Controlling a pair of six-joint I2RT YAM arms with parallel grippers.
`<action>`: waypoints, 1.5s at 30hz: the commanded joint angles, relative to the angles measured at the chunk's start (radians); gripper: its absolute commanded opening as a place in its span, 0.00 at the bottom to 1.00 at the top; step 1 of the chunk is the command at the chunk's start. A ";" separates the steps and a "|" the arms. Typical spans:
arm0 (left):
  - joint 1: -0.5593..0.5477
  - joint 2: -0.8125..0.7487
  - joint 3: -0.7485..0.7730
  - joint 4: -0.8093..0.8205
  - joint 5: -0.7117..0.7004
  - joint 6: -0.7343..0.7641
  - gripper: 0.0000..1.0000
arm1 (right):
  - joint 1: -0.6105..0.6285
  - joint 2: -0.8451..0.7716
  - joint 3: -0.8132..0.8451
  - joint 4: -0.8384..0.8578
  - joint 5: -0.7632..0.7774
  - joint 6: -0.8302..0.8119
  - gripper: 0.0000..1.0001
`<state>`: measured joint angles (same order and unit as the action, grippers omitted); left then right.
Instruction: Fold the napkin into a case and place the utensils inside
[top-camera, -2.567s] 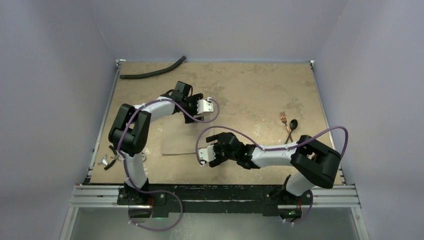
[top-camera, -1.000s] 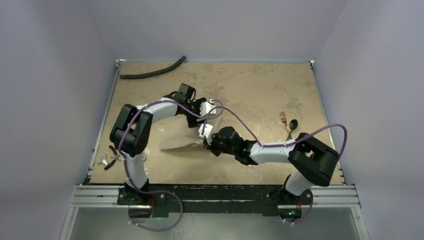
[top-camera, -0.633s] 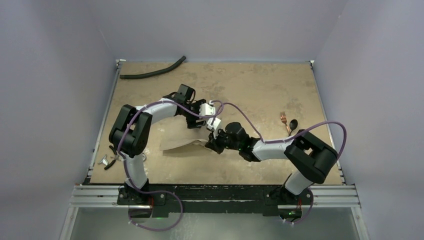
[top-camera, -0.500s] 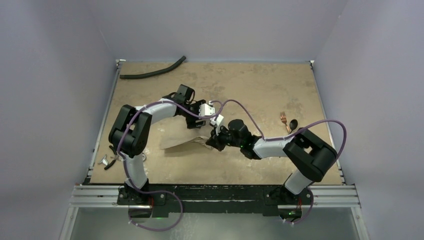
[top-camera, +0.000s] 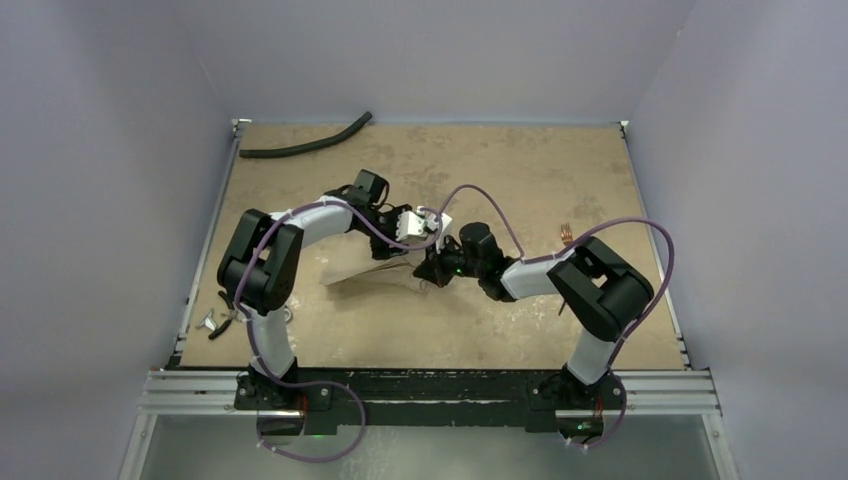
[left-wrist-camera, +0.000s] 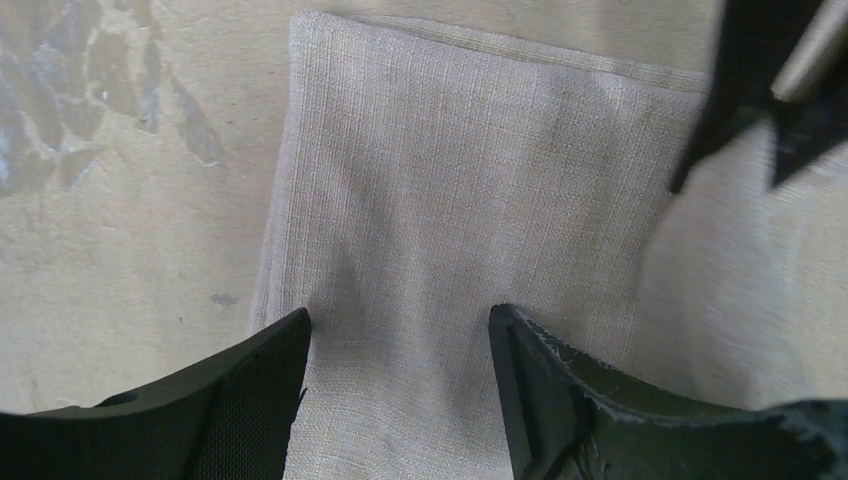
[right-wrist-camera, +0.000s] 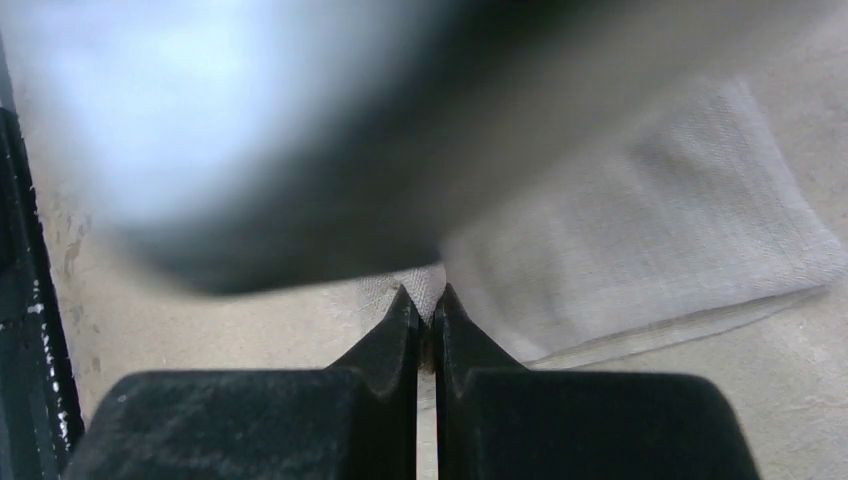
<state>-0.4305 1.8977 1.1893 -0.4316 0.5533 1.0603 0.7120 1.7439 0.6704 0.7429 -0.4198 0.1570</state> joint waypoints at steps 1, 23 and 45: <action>-0.004 0.042 -0.031 -0.235 0.030 0.073 0.66 | -0.021 0.034 0.047 -0.034 -0.021 0.030 0.00; 0.165 -0.130 0.246 -0.001 0.094 -0.403 0.96 | -0.026 0.198 0.095 -0.175 -0.097 0.041 0.00; 0.032 -0.507 -0.291 -0.051 -0.233 -0.466 0.99 | -0.039 0.280 0.256 -0.408 -0.152 0.149 0.00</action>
<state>-0.3885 1.4548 0.9527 -0.5644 0.4335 0.6704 0.6724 1.9636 0.9337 0.5148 -0.6044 0.2813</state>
